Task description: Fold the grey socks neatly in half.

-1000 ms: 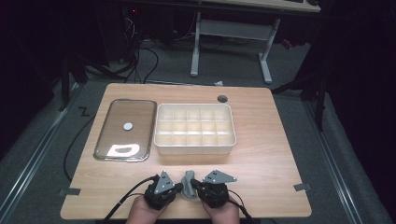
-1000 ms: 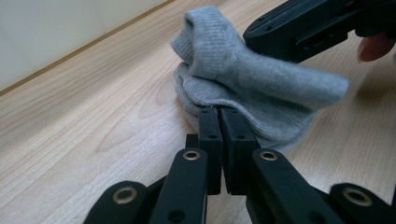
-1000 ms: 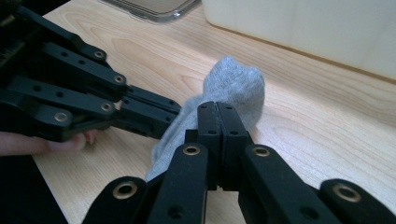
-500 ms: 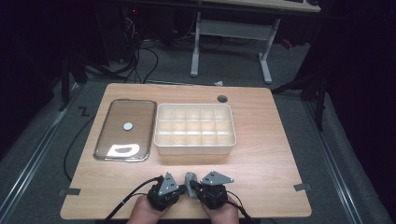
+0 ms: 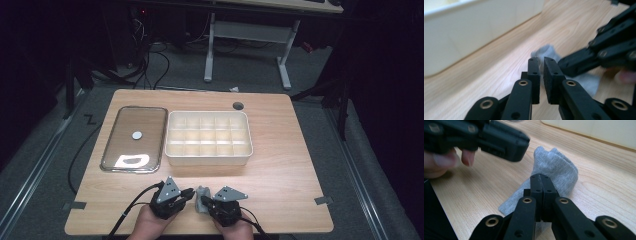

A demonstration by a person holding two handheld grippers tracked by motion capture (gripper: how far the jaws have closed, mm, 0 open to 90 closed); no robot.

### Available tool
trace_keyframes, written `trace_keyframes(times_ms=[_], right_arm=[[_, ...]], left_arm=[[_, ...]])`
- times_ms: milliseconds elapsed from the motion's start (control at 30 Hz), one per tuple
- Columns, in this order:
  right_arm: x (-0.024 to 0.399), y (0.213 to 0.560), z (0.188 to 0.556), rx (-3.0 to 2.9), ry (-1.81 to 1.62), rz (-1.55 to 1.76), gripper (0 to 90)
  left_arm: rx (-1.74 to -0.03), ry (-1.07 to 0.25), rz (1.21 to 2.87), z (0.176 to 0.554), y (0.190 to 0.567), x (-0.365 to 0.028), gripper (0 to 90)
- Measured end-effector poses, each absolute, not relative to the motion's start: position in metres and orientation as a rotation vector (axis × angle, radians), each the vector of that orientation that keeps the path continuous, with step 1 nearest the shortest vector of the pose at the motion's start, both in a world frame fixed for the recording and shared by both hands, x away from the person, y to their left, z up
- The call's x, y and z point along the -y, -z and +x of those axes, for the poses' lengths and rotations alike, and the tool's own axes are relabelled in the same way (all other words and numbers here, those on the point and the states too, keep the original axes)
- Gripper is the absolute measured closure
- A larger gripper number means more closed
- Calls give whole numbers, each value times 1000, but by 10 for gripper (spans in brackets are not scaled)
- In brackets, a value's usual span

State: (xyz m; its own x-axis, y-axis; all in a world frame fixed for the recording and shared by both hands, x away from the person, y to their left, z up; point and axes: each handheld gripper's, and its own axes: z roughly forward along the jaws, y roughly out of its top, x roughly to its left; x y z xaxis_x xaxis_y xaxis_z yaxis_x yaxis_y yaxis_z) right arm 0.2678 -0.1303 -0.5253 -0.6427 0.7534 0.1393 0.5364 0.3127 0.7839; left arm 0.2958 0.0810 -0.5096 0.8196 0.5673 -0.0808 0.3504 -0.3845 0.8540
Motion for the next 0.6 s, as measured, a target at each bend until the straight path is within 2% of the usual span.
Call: trace_keyframes(times_ms=[333,600], right_arm=[[131,527,269,-2330,-1262,1161,900],[131,528,269,-2330,-1276,1156,900]], left_arm=[[-635,-218,2006,306,496,-49,869],[-640,-205,2012,309,499,-45,893]])
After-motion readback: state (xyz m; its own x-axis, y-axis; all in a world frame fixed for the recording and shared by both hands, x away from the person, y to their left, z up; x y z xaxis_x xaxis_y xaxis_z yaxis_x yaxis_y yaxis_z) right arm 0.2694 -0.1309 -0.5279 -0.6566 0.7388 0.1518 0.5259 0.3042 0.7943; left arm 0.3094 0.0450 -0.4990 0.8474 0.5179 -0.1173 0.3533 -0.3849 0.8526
